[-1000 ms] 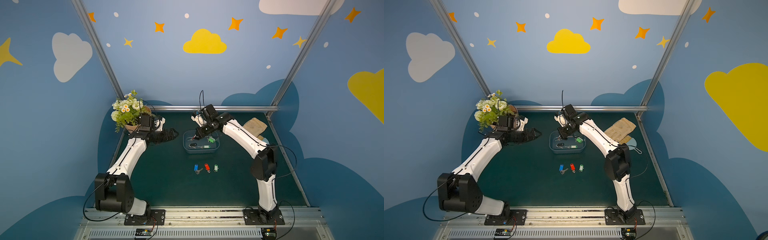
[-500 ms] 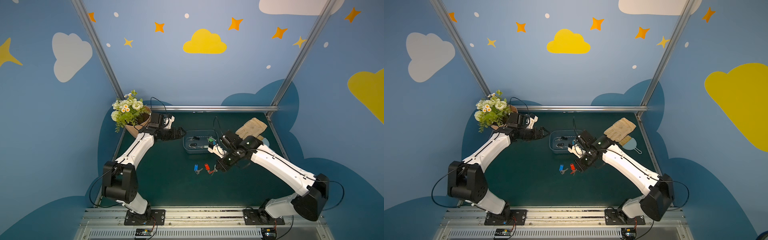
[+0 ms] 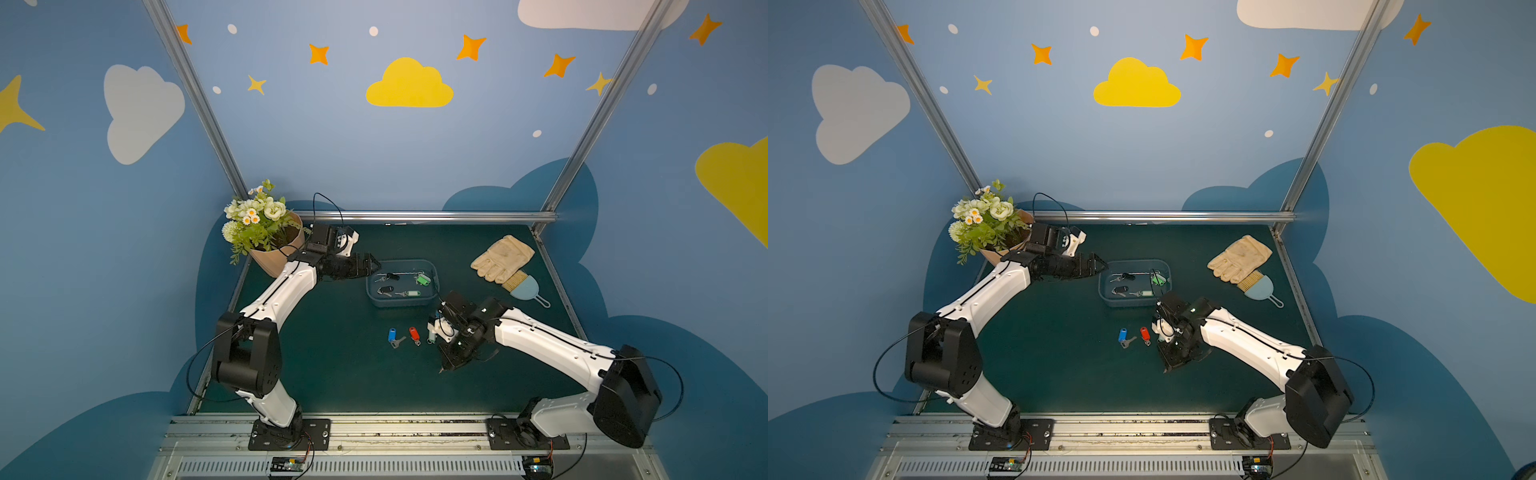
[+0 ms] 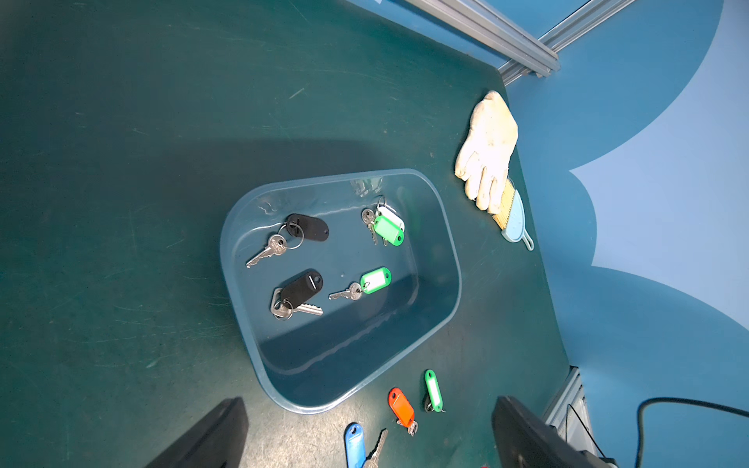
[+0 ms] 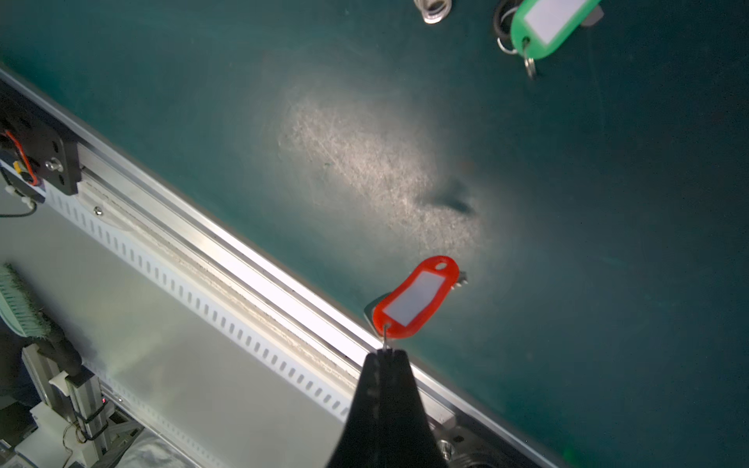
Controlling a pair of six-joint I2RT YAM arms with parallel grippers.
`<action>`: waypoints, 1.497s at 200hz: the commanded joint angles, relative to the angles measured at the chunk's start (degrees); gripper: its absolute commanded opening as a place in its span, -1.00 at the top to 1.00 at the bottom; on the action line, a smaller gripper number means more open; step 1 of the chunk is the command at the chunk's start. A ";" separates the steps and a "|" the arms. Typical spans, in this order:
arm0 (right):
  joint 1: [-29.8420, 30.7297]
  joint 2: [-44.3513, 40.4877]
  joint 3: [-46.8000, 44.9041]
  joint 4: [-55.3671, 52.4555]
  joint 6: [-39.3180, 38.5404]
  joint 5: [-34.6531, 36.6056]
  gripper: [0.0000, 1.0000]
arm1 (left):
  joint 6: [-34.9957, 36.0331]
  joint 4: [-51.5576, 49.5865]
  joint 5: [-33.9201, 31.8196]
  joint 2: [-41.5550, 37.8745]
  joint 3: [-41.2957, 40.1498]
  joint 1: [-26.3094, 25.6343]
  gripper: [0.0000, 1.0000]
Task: Take the keys out of the storage box
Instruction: Place the key at the center of the board, then pick up the key from the storage box.
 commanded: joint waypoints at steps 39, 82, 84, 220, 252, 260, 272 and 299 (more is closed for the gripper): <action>0.09 9.44 -0.67 8.95 -0.54 1.42 1.00 | 0.61 -0.58 -1.08 -1.64 -1.98 -0.20 -1.00; 0.11 12.17 -1.33 10.27 -0.33 3.52 1.00 | 1.17 -1.35 -2.14 -2.67 -2.94 -0.21 -1.00; 0.12 12.21 -1.39 10.27 -0.24 3.70 1.00 | 1.28 -1.37 -2.18 -2.78 -2.95 -0.21 -1.00; -3.49 11.08 6.34 1.75 -6.16 9.11 0.31 | 1.84 -1.82 -2.96 -0.93 -1.63 -0.12 -1.00; -6.37 10.93 16.83 -2.60 -8.65 9.38 0.27 | 2.13 -2.07 -3.42 -1.03 -1.54 -0.04 -1.00; -7.53 11.37 20.16 -2.99 -8.76 9.42 0.25 | 2.21 -2.13 -3.59 -1.21 -1.54 0.02 -1.00; -9.20 13.17 25.35 -2.92 -7.66 10.60 0.23 | 2.32 -2.18 -3.84 -1.37 -1.54 0.02 -1.00; -12.20 23.34 40.03 -3.03 -4.03 12.10 0.27 | 2.31 -2.08 -4.16 -1.56 -1.39 0.13 -1.00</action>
